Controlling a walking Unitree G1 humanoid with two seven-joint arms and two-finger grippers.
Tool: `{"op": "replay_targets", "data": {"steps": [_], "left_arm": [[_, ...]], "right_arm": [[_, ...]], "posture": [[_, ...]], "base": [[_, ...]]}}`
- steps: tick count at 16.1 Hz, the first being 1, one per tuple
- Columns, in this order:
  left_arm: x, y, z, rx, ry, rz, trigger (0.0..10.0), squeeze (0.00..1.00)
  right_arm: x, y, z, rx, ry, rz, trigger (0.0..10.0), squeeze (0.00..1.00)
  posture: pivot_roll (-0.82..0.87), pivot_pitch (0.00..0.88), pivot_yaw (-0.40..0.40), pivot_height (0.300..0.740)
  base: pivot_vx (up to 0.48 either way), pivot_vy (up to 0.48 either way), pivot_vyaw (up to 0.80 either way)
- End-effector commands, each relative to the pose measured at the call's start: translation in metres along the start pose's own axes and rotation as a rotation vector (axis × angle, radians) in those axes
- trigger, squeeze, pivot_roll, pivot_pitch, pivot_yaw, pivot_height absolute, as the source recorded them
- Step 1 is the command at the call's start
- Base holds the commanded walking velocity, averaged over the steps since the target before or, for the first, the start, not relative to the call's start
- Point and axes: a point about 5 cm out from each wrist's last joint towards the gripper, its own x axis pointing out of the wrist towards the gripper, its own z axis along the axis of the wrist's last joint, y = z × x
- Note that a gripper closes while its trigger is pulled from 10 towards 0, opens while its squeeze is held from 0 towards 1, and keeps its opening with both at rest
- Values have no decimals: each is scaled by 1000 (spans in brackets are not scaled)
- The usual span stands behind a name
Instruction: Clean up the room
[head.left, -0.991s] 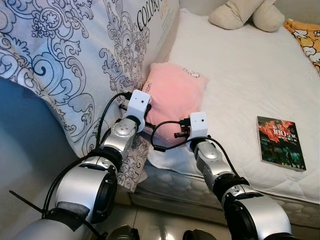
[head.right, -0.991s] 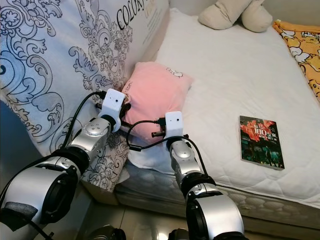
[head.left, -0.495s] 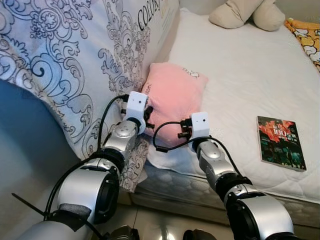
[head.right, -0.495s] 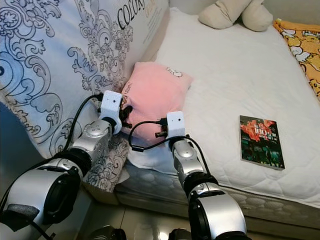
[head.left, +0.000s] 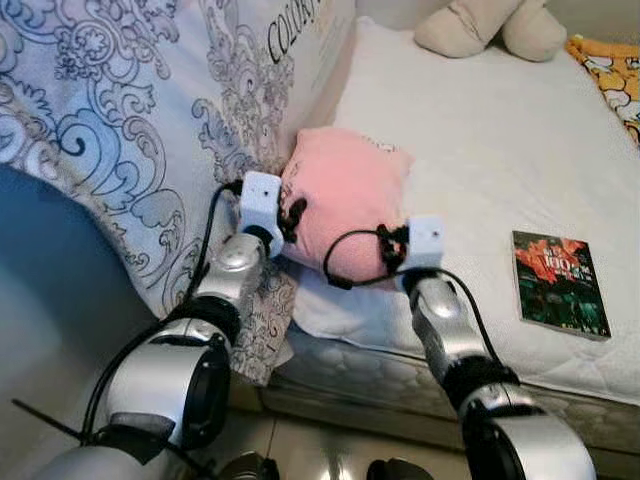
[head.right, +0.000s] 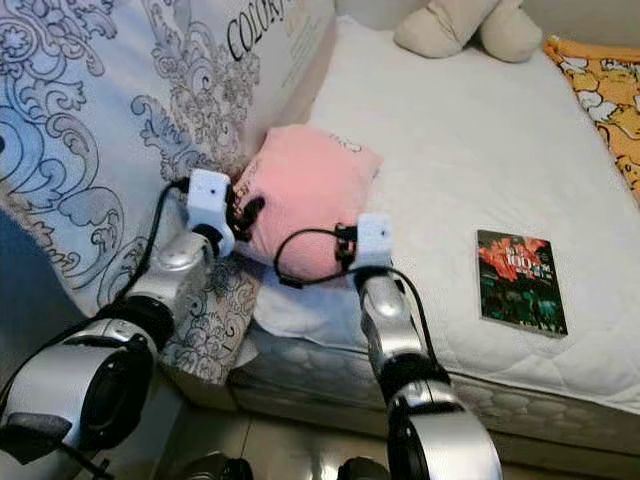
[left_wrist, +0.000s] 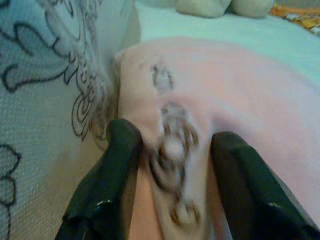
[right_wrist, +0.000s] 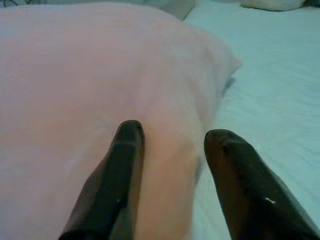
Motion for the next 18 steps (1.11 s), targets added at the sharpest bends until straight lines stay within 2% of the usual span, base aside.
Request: {"op": "replay_targets", "data": {"steps": [1, 2, 4, 5, 6, 8, 10, 11, 13, 14, 15, 18], "left_arm": [[-1, 8, 7, 0, -36, 20, 10000, 1000], [-12, 19, 3, -8, -106, 14, 10000, 1000], [-30, 21, -9, 4, -141, -9, 10000, 1000], [-36, 19, -14, 10, -135, -19, 10000, 1000], [-48, 20, -19, -1, -144, -19, 10000, 1000], [-68, 17, -14, -44, -212, -13, 10000, 1000], [-78, 6, -7, -61, -261, -48, 10000, 1000], [-92, -3, -5, -69, -273, -76, 10000, 1000], [-108, -6, -14, -99, -243, -61, 10000, 1000], [-114, -5, -17, -118, -219, -34, 10000, 1000], [-121, -4, -22, -127, -183, -19, 10000, 1000], [-134, -12, -32, -153, -128, -67, 10000, 1000]], "right_arm": [[1, -1, 5, 15, -28, -12, 10000, 1000], [-22, -10, 0, -1, -66, -40, 10000, 1000], [-54, -22, -5, -26, -79, -78, 10000, 1000], [-61, -25, -6, -24, -75, -94, 10000, 1000], [-72, -32, -8, -25, -67, -128, 10000, 1000], [-87, -44, -7, -27, -82, -180, 10000, 1000], [-98, -53, 1, -21, -133, -211, 10000, 1000], [-112, -56, 6, -35, -139, -203, 10000, 1000], [-125, -55, 1, -50, -119, -178, 10000, 1000], [-130, -55, 1, -2, -125, -189, 10000, 1000], [-132, -59, 3, 7, -127, -225, 10000, 1000], [-139, -60, 11, 46, -152, -198, 10000, 1000]], "posture": [[-42, 0, 25, 728], [-3, 0, -9, 728], [16, 0, -27, 728], [24, 0, -29, 728], [28, 0, -31, 728], [35, 0, -41, 728], [35, 0, -44, 728], [34, 0, -43, 728], [35, 0, -41, 728], [33, 0, -40, 728], [31, 0, -38, 728], [22, 0, -41, 728]], "base": [[0, 0, 0], [0, 0, 0], [0, 0, 0], [0, 0, 0], [0, 0, 0], [0, 0, 0], [0, 0, 0], [0, 0, 0], [0, 0, 0], [0, 0, 0], [0, 0, 0], [0, 0, 0]]}}
